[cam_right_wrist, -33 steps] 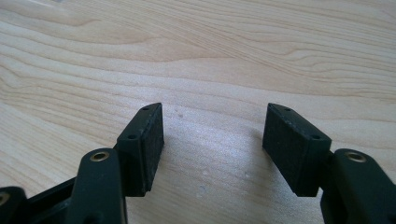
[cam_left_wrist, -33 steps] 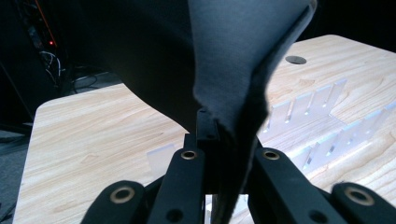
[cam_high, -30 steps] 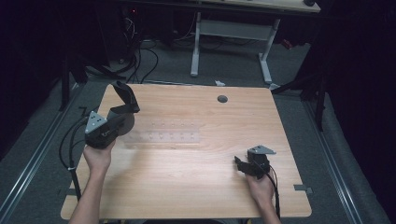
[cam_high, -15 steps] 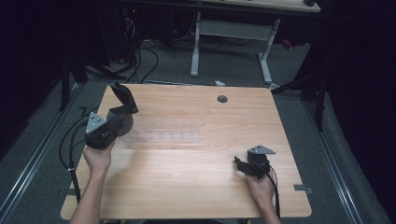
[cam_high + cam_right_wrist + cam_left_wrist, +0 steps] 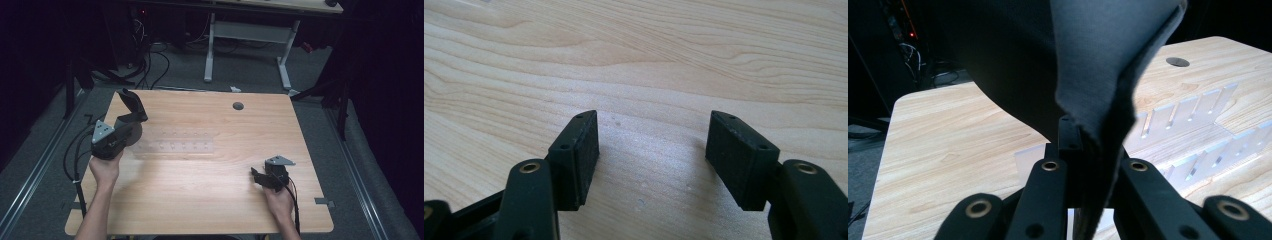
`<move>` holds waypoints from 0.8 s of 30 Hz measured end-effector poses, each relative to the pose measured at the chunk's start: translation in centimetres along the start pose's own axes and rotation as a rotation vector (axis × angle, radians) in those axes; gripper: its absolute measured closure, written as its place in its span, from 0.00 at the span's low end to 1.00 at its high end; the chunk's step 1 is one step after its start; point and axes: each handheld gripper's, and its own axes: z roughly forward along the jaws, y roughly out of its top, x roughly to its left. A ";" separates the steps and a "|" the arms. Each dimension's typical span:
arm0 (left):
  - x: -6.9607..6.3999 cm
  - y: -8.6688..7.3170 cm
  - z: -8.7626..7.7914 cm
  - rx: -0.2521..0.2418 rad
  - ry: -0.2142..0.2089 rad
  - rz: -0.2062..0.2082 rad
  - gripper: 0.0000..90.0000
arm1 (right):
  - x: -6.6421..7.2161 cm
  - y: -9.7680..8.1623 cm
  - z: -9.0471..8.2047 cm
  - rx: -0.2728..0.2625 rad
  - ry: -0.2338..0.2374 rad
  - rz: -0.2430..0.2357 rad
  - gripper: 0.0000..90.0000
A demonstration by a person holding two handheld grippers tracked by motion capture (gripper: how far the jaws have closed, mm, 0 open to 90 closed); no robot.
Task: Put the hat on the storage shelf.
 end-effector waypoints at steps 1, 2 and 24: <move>0.0 0.0 0.0 0.000 0.000 -0.002 0.96 | 0.0 0.0 0.0 0.000 0.000 0.001 0.43; 0.1 0.0 0.0 0.001 0.001 -0.005 0.96 | 0.0 0.0 0.0 0.000 0.000 0.001 0.43; 0.5 -1.8 0.6 0.062 0.027 -0.015 0.95 | 0.0 0.0 0.0 0.000 0.000 0.000 0.43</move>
